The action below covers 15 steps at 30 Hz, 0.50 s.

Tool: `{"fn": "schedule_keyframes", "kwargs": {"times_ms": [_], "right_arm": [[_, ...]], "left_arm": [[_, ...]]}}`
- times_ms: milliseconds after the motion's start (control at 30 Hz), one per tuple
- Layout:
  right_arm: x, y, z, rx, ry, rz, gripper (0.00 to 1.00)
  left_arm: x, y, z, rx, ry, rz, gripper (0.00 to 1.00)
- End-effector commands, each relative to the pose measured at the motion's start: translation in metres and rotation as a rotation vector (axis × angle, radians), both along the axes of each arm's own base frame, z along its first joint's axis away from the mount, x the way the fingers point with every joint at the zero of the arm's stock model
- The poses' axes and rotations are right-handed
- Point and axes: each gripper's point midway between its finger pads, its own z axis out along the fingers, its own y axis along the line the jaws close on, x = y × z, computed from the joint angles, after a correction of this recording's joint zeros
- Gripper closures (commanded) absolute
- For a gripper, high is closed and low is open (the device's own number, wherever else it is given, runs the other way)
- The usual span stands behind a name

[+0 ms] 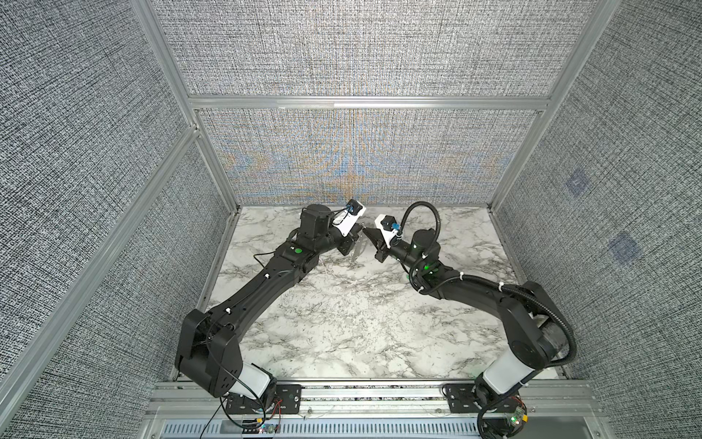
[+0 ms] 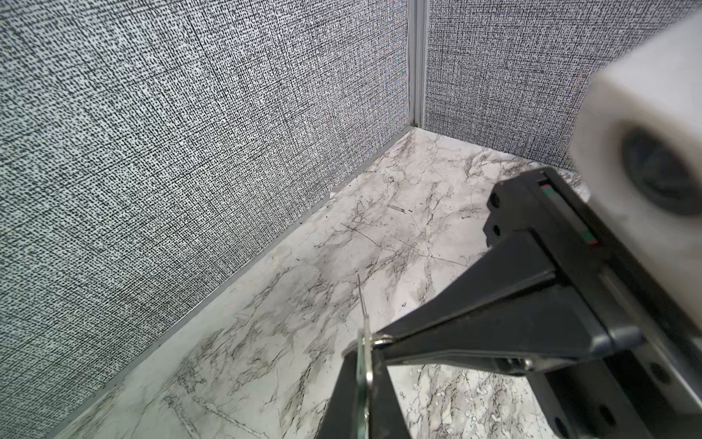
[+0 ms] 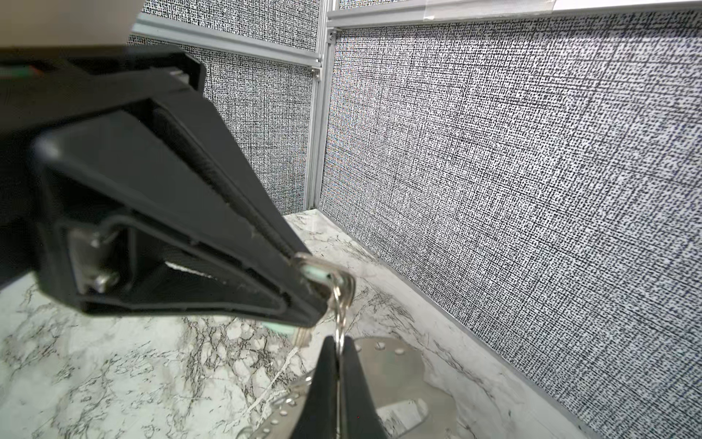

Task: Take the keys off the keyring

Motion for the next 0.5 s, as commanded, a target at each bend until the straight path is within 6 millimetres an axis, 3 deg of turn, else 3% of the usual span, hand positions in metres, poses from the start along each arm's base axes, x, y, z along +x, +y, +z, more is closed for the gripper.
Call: {"fn": "schedule_keyframes", "kwargs": {"times_ms": [0,267,300,467], "right_arm": [[-0.007,0.001,0.013,0.025,-0.061,0.024,1.00],[-0.010,-0.001,0.032,0.074,-0.140,0.022,1.00],[-0.011,-0.004,0.019,0.063,-0.121,0.018,1.00],[-0.013,-0.003,0.025,0.081,-0.136,0.031,1.00]], "left_arm": [[0.011,0.005,0.003,0.014,-0.022,0.039,1.00],[0.017,0.005,-0.001,-0.005,0.010,0.055,1.00],[0.017,0.006,-0.001,-0.006,0.014,0.058,1.00],[0.019,0.007,-0.004,-0.015,0.031,0.070,1.00]]}}
